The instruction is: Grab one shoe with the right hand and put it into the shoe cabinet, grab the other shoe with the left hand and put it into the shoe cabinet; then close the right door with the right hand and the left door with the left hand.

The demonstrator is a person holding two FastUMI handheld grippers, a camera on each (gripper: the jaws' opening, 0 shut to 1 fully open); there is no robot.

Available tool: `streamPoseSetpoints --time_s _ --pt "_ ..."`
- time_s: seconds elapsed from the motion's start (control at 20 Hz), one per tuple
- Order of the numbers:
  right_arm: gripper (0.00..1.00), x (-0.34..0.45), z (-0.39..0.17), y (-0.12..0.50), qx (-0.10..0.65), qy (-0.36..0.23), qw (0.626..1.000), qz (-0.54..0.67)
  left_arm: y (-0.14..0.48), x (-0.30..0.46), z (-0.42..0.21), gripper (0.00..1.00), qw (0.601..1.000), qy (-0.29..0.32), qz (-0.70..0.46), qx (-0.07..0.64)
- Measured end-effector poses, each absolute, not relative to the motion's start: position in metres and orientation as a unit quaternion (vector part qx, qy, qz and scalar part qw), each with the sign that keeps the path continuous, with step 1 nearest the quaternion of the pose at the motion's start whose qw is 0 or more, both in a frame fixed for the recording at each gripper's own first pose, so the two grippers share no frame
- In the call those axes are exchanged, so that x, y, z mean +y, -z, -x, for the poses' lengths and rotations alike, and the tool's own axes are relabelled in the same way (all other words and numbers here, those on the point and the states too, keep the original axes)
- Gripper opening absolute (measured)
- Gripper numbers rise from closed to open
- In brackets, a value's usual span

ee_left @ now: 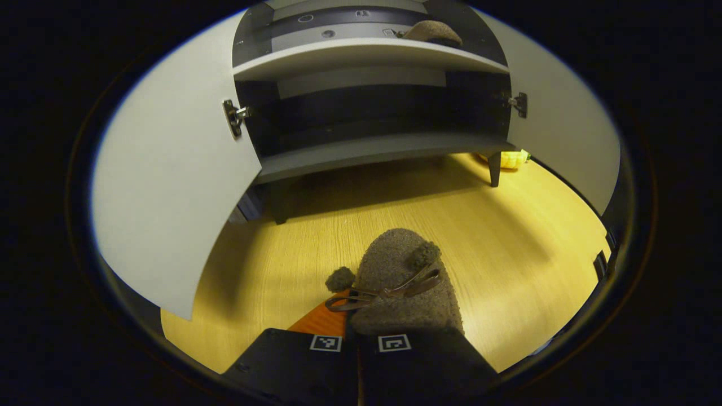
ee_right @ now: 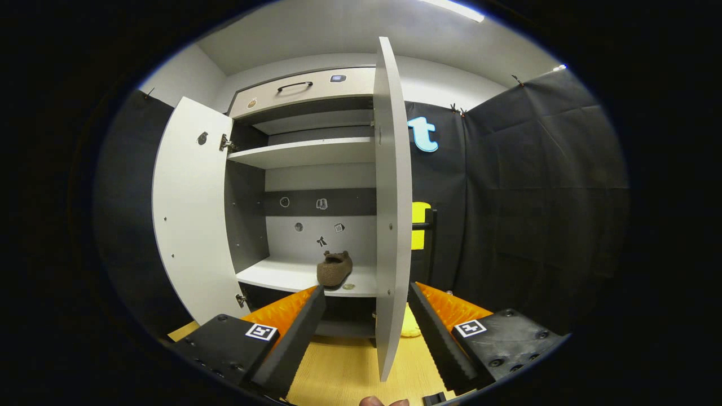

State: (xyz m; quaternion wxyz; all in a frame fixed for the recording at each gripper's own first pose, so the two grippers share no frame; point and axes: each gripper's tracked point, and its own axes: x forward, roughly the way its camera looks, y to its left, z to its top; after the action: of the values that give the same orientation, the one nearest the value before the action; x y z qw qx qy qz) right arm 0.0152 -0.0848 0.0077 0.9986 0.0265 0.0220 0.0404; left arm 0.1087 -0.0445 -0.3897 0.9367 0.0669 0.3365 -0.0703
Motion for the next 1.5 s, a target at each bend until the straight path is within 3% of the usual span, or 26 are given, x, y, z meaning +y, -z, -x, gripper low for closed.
streamPoseSetpoints --time_s 0.4,0.95,1.25,1.5 --pt "0.98 -0.108 -0.016 -0.012 0.018 -0.030 0.998 -0.049 0.241 -0.074 -0.117 0.09 0.955 0.060 -0.029 0.287" --pt "0.99 -0.161 -0.010 0.008 0.042 0.006 0.998 -0.041 0.054 -0.056 -0.228 0.09 0.979 -0.001 -0.028 0.201" --pt "0.99 -0.183 -0.011 0.015 0.050 0.024 0.998 -0.037 0.024 -0.059 -0.311 0.09 0.981 -0.015 -0.032 0.191" --pt "0.99 -0.201 -0.014 0.021 0.054 0.039 0.997 -0.031 0.040 -0.055 -0.385 0.09 0.975 -0.041 -0.048 0.215"
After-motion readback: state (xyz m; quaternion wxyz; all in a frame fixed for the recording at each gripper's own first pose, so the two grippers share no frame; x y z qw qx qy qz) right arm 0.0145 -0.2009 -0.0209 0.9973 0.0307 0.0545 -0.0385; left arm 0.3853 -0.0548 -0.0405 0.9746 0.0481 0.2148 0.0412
